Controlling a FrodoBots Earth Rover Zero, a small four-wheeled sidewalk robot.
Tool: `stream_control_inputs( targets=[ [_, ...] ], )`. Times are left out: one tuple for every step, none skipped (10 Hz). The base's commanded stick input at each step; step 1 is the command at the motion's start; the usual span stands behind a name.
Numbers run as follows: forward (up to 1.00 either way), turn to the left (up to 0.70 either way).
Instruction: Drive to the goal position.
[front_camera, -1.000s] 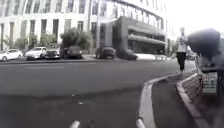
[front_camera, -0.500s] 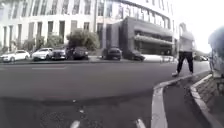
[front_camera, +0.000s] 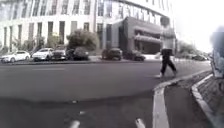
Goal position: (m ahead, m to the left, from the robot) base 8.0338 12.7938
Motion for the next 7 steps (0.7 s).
stream_control_inputs(
  targets=[
    [0.0,0.0],
    [0.0,0.0],
    [0.0,0.0],
    [0.0,0.0],
    [0.14,0.16],
    [0.45,0.27],
    [0.45,0.27]
  ],
)
